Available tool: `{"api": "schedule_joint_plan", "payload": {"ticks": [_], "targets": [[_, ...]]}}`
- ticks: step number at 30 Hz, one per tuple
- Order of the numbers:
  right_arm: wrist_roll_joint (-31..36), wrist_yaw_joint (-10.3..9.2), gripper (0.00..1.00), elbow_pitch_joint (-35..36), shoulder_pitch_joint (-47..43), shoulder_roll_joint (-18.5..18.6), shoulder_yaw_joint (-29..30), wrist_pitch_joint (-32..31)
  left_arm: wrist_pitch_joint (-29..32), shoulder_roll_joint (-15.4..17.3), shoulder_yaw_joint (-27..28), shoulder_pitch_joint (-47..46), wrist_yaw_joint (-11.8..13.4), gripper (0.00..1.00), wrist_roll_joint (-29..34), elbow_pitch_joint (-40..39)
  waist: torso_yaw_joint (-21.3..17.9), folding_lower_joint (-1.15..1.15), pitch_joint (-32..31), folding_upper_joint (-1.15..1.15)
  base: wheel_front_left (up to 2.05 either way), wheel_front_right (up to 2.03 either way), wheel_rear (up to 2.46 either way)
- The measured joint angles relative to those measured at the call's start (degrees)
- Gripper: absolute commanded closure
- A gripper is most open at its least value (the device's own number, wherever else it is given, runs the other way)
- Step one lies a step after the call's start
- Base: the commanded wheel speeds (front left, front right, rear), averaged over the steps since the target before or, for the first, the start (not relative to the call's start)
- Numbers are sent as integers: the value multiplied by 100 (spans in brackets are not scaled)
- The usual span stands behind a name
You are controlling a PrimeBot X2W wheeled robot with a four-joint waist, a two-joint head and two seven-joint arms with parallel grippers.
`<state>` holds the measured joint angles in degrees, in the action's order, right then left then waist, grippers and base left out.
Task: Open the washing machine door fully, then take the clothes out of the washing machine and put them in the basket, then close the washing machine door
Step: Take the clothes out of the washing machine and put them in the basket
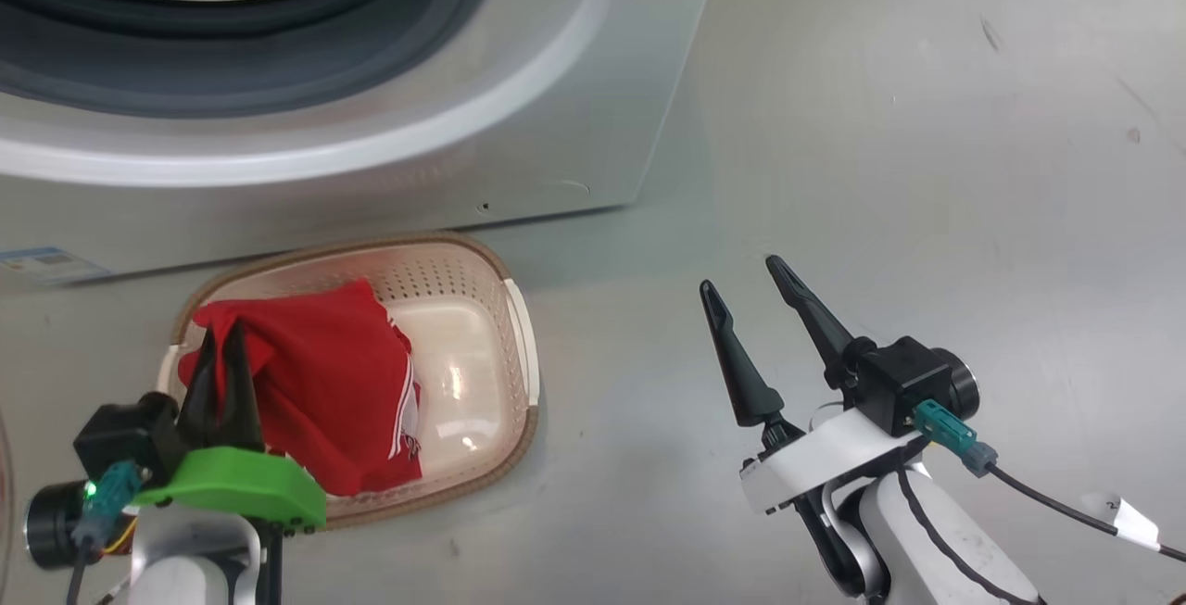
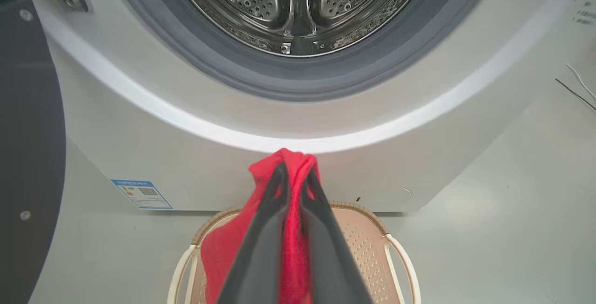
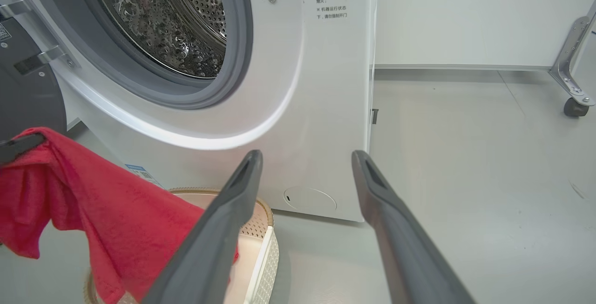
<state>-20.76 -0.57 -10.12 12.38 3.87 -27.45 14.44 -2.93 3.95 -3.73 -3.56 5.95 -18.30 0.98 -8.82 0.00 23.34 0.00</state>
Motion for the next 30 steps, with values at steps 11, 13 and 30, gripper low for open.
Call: {"api": "schedule_joint_plan", "payload": {"ticks": [11, 13, 30], "targets": [[0, 47, 0, 275, 389, -35, -47, 0, 224, 104, -59, -1034, -146, 100, 7, 633, -296, 0, 863, 0, 0, 0, 0], [0, 47, 0, 313, 449, -36, -48, 0, 266, 135, -57, -1201, -178, 100, 7, 787, -354, 0, 1025, 0, 0, 0, 0], [-1, 47, 0, 456, 976, -63, -43, 0, 811, 358, -132, -2364, -402, 100, -27, 2602, -733, 0, 2220, 0, 0, 0, 0]]}}
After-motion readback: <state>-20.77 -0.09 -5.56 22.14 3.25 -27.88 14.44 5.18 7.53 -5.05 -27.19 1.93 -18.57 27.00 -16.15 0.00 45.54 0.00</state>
